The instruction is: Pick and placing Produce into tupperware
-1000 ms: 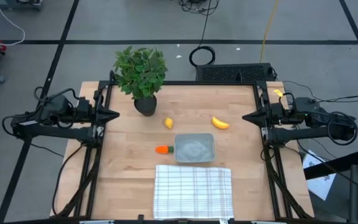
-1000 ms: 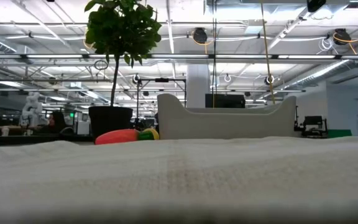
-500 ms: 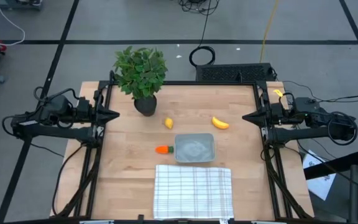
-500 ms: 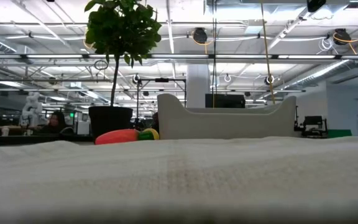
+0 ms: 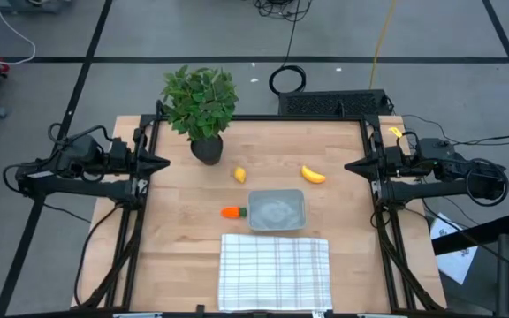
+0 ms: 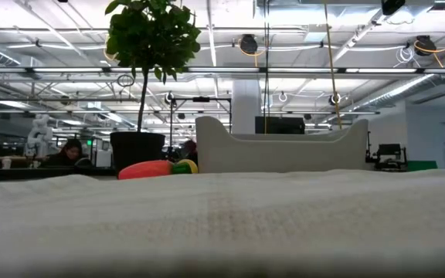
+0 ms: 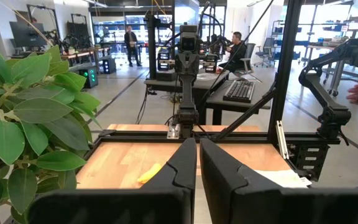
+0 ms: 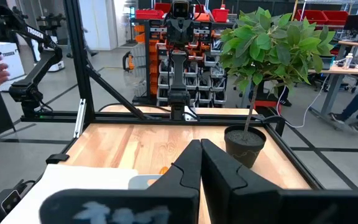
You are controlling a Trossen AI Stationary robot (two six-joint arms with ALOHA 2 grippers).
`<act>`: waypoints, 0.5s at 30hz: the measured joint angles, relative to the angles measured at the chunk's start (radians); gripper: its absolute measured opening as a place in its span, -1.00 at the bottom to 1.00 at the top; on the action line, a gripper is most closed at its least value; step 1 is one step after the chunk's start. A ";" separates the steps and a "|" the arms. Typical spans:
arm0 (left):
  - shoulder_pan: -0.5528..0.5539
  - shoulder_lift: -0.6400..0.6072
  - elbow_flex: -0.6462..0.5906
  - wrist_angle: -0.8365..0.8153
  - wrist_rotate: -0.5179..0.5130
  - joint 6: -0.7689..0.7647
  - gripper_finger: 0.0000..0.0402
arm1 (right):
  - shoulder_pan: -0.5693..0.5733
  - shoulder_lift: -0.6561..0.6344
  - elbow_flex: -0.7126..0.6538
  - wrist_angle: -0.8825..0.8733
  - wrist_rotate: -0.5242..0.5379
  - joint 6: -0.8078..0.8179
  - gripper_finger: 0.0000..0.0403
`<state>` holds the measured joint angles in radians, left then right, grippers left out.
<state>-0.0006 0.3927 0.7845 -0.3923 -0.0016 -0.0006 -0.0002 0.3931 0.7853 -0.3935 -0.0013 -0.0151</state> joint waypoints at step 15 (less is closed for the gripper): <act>0.000 0.000 0.000 0.000 0.000 0.000 -0.87 | 0.000 0.000 0.000 0.001 0.000 0.008 -1.00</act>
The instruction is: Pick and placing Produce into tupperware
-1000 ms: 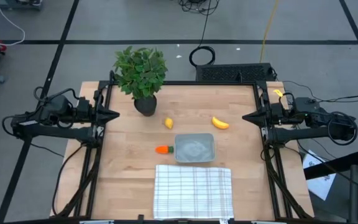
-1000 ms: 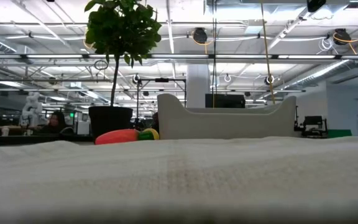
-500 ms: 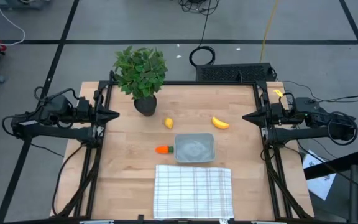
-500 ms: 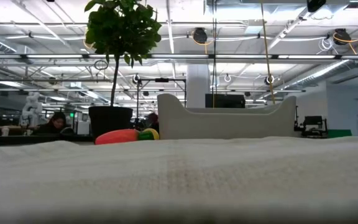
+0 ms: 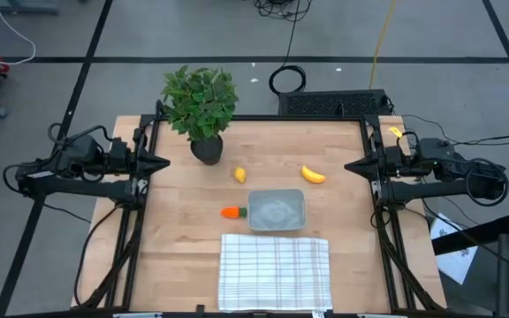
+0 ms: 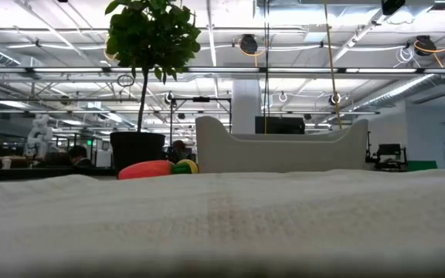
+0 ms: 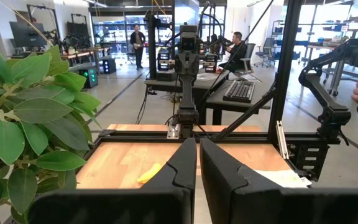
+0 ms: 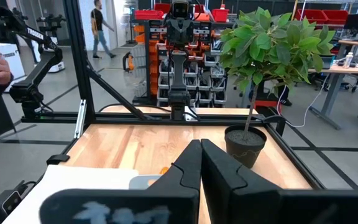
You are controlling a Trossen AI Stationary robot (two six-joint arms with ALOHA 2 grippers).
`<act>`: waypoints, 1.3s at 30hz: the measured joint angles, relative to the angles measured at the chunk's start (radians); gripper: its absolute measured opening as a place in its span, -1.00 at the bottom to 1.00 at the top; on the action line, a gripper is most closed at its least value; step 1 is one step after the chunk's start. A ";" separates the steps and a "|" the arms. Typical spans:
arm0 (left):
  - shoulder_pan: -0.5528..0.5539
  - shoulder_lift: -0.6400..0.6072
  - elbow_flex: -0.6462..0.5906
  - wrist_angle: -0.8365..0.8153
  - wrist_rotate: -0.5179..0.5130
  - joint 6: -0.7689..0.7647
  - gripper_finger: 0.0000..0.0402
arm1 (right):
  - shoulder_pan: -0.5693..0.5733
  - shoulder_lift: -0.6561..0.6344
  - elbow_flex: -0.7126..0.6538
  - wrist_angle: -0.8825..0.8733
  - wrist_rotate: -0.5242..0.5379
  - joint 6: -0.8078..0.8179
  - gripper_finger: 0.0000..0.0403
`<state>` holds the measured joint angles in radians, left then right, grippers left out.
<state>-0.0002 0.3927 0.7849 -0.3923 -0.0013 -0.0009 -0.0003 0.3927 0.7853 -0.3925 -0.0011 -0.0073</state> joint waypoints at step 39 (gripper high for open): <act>-0.046 0.087 -0.009 0.049 -0.240 0.092 -0.99 | 0.002 -0.076 -0.182 0.228 -0.001 -0.014 -1.00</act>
<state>-0.0466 0.4802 0.7761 -0.3430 -0.2413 0.0910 0.0013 0.3166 0.6034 -0.1646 -0.0025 -0.0216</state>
